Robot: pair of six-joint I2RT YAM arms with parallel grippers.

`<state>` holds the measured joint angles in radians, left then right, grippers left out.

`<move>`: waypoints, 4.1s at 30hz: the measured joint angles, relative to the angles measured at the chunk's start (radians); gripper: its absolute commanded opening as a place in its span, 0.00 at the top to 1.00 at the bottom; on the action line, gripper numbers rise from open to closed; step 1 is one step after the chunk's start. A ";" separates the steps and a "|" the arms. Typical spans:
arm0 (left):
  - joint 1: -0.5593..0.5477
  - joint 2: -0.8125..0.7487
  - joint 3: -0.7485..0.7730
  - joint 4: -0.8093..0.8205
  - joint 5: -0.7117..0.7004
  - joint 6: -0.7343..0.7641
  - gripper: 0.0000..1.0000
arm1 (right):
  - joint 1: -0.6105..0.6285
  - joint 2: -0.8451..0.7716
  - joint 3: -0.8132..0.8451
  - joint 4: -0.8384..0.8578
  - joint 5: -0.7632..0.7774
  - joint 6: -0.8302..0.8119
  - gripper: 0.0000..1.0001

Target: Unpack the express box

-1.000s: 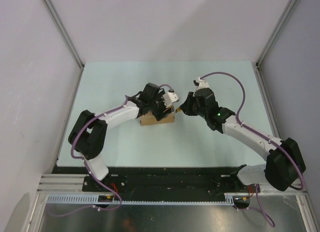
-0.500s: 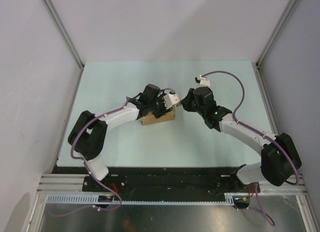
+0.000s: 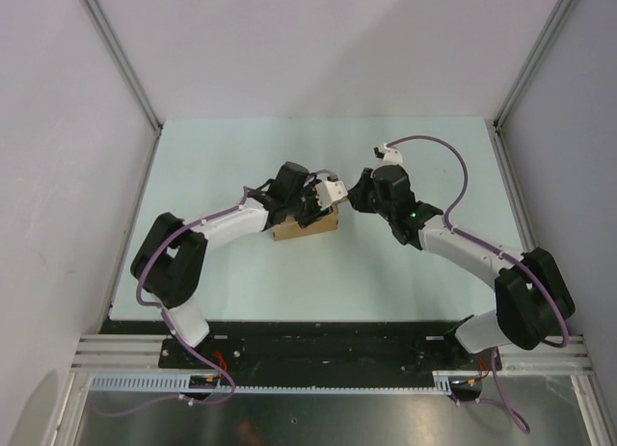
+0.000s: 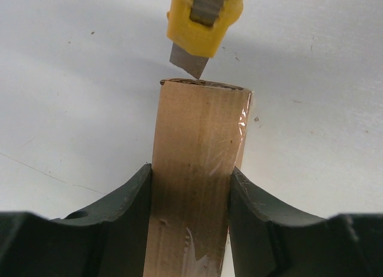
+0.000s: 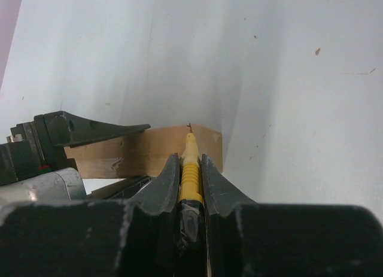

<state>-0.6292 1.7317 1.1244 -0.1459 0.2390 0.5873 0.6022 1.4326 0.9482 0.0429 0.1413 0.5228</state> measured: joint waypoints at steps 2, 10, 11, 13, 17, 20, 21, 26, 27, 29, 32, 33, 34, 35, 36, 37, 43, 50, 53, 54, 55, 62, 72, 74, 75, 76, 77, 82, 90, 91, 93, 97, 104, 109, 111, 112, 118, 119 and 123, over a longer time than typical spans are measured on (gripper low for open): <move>0.000 0.000 -0.001 0.003 0.000 0.000 0.59 | 0.000 0.004 0.000 0.000 -0.005 0.000 1.00; 0.000 -0.001 -0.005 0.008 0.002 0.007 0.59 | 0.000 0.024 0.000 0.001 -0.019 0.001 1.00; 0.000 -0.002 -0.007 0.010 0.002 0.008 0.59 | 0.000 0.025 0.000 0.001 -0.019 0.001 1.00; 0.000 -0.004 -0.011 0.016 0.003 0.007 0.60 | 0.001 0.026 0.000 0.001 -0.021 0.001 1.00; 0.008 -0.005 -0.014 0.021 0.004 0.002 0.60 | 0.007 0.026 0.000 0.000 -0.023 0.001 1.00; 0.017 -0.005 -0.014 0.022 0.008 -0.023 0.60 | 0.016 0.026 0.000 -0.005 -0.015 0.001 1.00; 0.019 -0.005 -0.013 0.021 0.007 -0.032 0.60 | 0.019 0.025 0.000 -0.007 -0.011 0.001 1.00; 0.029 0.006 0.014 -0.008 0.007 -0.086 0.59 | 0.042 0.021 0.000 -0.017 0.014 0.001 1.00; 0.030 0.009 0.019 -0.013 0.007 -0.093 0.59 | 0.047 0.020 0.000 -0.021 0.021 0.001 1.00; 0.031 0.011 0.026 -0.022 0.004 -0.101 0.59 | 0.055 0.016 0.000 -0.029 0.032 0.002 1.00; 0.032 0.016 0.033 -0.027 -0.001 -0.118 0.59 | 0.061 0.002 0.000 -0.059 0.035 0.005 1.00; 0.033 0.016 0.034 -0.030 0.000 -0.118 0.59 | 0.063 -0.004 0.000 -0.068 0.035 0.005 1.00; 0.033 0.016 0.034 -0.029 -0.002 -0.119 0.60 | 0.063 -0.011 0.000 -0.082 0.033 0.005 1.00; 0.034 0.018 0.036 -0.030 -0.001 -0.120 0.60 | 0.064 -0.019 0.000 -0.097 0.032 0.007 1.00; 0.034 0.018 0.036 -0.031 -0.002 -0.121 0.60 | 0.064 -0.025 0.000 -0.103 0.029 0.007 1.00; 0.034 0.018 0.037 -0.032 0.000 -0.120 0.60 | 0.064 -0.030 0.000 -0.111 0.028 0.008 1.00; 0.039 0.018 0.037 -0.025 -0.010 -0.126 0.56 | 0.060 -0.066 0.000 -0.192 -0.008 0.008 1.00; 0.048 0.016 0.037 -0.029 0.011 -0.140 0.37 | 0.027 -0.162 -0.002 -0.288 -0.026 0.007 1.00; 0.050 0.013 0.043 -0.047 0.037 -0.157 0.01 | 0.010 -0.174 -0.002 -0.294 -0.025 0.006 1.00; 0.050 0.011 0.047 -0.055 0.042 -0.166 0.00 | 0.007 -0.174 -0.002 -0.299 -0.024 0.006 1.00; 0.050 0.008 0.052 -0.063 0.044 -0.176 0.00 | 0.006 -0.174 -0.002 -0.306 -0.024 0.005 1.00; 0.049 -0.095 0.089 -0.087 0.056 -0.211 0.00 | 0.013 -0.174 -0.002 -0.317 -0.019 0.004 1.00; 0.059 -0.211 0.130 -0.014 -0.319 -0.367 0.00 | 0.171 -0.116 -0.018 -0.254 0.055 -0.084 1.00; 0.078 -0.214 0.130 -0.009 -0.389 -0.398 0.00 | 0.220 -0.095 -0.031 -0.227 0.063 -0.106 1.00; 0.092 -0.217 0.127 -0.007 -0.398 -0.416 0.00 | 0.239 -0.084 -0.035 -0.213 0.067 -0.115 1.00; 0.112 -0.224 0.119 -0.005 -0.389 -0.433 0.00 | 0.251 -0.075 -0.037 -0.204 0.070 -0.121 1.00; 0.135 -0.237 0.106 -0.005 -0.357 -0.451 0.00 | 0.261 -0.065 -0.039 -0.191 0.074 -0.129 1.00; 0.240 -0.269 0.067 -0.011 -0.136 -0.476 0.00 | 0.274 -0.050 -0.042 -0.146 0.075 -0.141 1.00; 0.187 -0.144 0.097 -0.106 0.066 -0.393 0.00 | 0.339 -0.051 -0.042 -0.110 0.101 -0.196 1.00; 0.179 -0.115 0.100 -0.120 0.070 -0.385 0.00 | 0.348 -0.052 -0.042 -0.109 0.106 -0.202 1.00; 0.169 -0.066 0.108 -0.159 0.079 -0.375 0.00 | 0.362 -0.057 -0.042 -0.108 0.116 -0.206 1.00; 0.154 -0.005 0.142 -0.221 0.094 -0.364 0.01 | 0.380 -0.096 -0.044 -0.110 0.139 -0.210 1.00; 0.105 0.020 0.181 -0.249 0.092 -0.341 0.00 | 0.390 -0.160 -0.044 -0.136 0.177 -0.216 1.00; 0.056 0.084 0.188 -0.262 0.021 -0.328 0.12 | 0.396 -0.165 -0.044 -0.142 0.185 -0.234 1.00; 0.047 0.105 0.189 -0.270 -0.011 -0.323 0.16 | 0.405 -0.167 -0.045 -0.143 0.184 -0.248 1.00; 0.045 0.109 0.189 -0.274 -0.025 -0.323 0.20 | 0.412 -0.169 -0.045 -0.142 0.184 -0.255 1.00; 0.048 0.107 0.191 -0.284 -0.069 -0.343 0.34 | 0.494 -0.180 -0.045 -0.135 0.185 -0.320 1.00; 0.048 0.106 0.191 -0.287 -0.074 -0.352 0.36 | 0.512 -0.180 -0.045 -0.132 0.185 -0.332 1.00; 0.048 0.097 0.191 -0.319 -0.082 -0.414 0.36 | 0.567 -0.175 -0.045 -0.095 0.190 -0.378 1.00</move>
<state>-0.5812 1.8290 1.3155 -0.4648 0.1566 0.1738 1.1690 1.2572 0.9028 -0.0525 0.3309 0.1452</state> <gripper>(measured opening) 0.630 0.153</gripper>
